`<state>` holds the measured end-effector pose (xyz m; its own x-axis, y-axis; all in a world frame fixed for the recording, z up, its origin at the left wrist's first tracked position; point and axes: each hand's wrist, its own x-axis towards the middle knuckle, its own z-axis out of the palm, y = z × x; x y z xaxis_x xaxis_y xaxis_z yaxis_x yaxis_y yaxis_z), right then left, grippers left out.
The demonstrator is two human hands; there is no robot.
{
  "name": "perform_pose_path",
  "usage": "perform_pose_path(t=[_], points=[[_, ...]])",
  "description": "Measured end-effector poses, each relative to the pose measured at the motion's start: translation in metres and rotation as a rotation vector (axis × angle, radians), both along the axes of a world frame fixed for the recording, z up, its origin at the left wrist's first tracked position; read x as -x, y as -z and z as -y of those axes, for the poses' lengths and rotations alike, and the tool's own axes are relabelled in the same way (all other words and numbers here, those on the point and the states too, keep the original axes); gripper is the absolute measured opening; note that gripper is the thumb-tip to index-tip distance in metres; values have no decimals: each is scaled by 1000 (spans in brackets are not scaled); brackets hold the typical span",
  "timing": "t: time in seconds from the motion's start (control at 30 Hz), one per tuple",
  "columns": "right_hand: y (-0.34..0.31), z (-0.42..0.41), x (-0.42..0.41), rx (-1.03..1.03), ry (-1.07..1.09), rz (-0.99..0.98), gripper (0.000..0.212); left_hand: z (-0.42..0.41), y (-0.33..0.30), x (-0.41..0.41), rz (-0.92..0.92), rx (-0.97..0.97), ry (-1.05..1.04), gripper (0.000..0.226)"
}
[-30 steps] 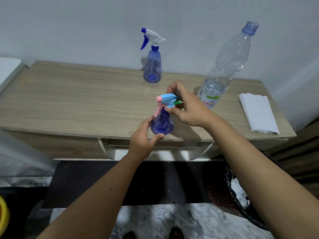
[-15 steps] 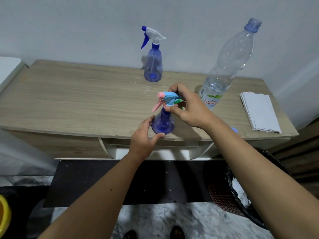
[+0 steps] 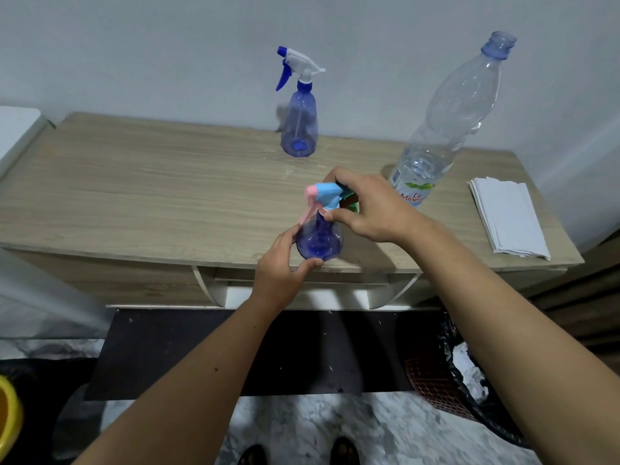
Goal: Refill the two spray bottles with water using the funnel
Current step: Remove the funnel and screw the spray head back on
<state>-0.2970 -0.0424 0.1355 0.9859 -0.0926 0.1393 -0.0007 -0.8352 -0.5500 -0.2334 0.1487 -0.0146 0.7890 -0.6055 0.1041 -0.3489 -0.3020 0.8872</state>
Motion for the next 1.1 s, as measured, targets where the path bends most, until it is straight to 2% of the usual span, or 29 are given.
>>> perform_pose_path(t=[0.13, 0.3, 0.43, 0.6, 0.73, 0.83, 1.0, 1.1], points=[[-4, -4, -5, 149, -8, -31, 35, 0, 0, 0, 12, -10, 5, 80], [-3, -3, -4, 153, 34, -6, 43, 1, -1, 0, 27, -13, 11, 83], [0, -1, -4, 57, 53, -38, 42, 1, -2, -1, 28, -20, 14, 83], [12, 3, 2, -72, 57, -48, 22, 1, -1, -2, 32, -17, 19, 81], [21, -4, 1, -93, 162, 32, 42, 0, 0, -2, 43, -22, 25, 81], [23, -7, 1, -230, 166, 40, 46, -1, -1, -1, 36, -16, 30, 79], [27, -4, 6, -251, 112, 14, 23, 0, 0, -1, 51, -20, 13, 79], [33, 0, 6, -360, 139, 16, 21, 1, 1, -2, 43, -16, 13, 78]])
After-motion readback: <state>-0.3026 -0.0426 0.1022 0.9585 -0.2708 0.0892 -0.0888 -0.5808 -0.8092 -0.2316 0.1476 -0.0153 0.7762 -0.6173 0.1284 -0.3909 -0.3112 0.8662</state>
